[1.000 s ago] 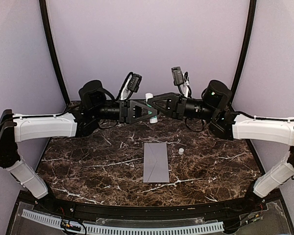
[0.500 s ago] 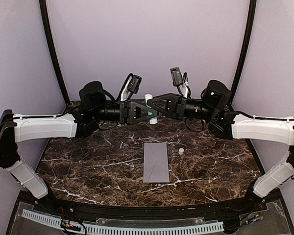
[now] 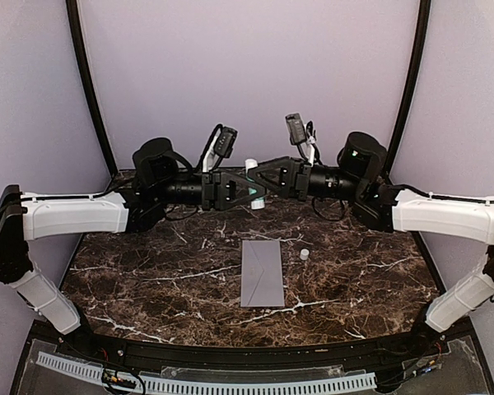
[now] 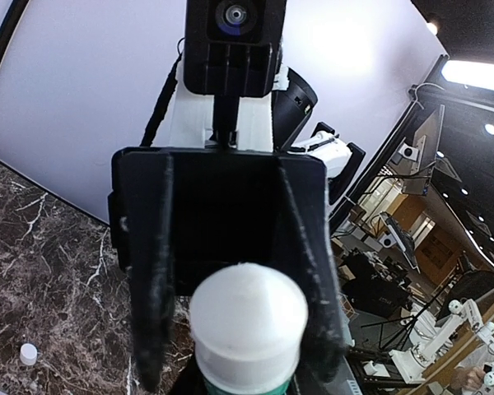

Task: Place the letter into the envelope and seal it
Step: Pick up the solid glue from the center of the board, then screw the solid glue.

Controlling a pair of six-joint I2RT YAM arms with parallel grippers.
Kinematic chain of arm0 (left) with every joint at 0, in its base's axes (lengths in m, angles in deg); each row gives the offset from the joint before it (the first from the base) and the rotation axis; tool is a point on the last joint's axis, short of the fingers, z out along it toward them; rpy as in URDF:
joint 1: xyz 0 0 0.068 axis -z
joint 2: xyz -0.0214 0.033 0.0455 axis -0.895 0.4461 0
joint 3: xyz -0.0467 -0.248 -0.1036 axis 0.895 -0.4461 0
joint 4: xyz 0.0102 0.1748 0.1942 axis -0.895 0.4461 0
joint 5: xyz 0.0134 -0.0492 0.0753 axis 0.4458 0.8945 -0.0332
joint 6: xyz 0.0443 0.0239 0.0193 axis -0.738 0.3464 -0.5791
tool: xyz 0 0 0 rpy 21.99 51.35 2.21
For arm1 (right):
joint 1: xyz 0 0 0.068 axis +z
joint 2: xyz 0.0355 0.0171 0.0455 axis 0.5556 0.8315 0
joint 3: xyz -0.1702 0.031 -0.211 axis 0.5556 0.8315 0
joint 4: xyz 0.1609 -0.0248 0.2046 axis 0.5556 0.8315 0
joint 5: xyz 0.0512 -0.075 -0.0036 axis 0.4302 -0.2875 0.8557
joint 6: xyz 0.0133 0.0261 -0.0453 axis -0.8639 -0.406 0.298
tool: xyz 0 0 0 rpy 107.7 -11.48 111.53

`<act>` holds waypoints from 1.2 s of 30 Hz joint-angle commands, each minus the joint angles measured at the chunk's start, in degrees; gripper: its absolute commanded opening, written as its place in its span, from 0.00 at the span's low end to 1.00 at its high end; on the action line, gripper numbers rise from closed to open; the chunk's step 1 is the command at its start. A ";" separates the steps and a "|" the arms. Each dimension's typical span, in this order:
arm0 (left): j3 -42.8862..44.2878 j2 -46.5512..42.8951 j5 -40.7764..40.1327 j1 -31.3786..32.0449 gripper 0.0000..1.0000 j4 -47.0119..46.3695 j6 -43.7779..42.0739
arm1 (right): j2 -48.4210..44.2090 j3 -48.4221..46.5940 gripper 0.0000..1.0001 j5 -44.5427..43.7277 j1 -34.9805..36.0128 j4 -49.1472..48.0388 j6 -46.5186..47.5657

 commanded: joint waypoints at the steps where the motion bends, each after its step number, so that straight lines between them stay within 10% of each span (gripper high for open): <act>1: -0.59 -2.69 -1.90 -0.01 0.03 -1.65 0.93 | -3.45 -0.21 0.50 -1.89 0.00 3.11 4.32; 5: -1.59 -4.08 -3.74 -0.57 0.02 -2.32 0.58 | -6.87 2.36 0.71 -4.91 -0.93 5.34 5.53; 11: -3.51 -5.28 -3.30 -2.44 0.02 -7.45 3.75 | -10.51 8.17 0.74 -3.73 -1.96 5.18 5.30; 36: -2.49 -4.72 3.23 -2.79 0.01 -9.34 4.57 | 2.84 -1.33 0.35 7.79 4.55 -3.38 3.42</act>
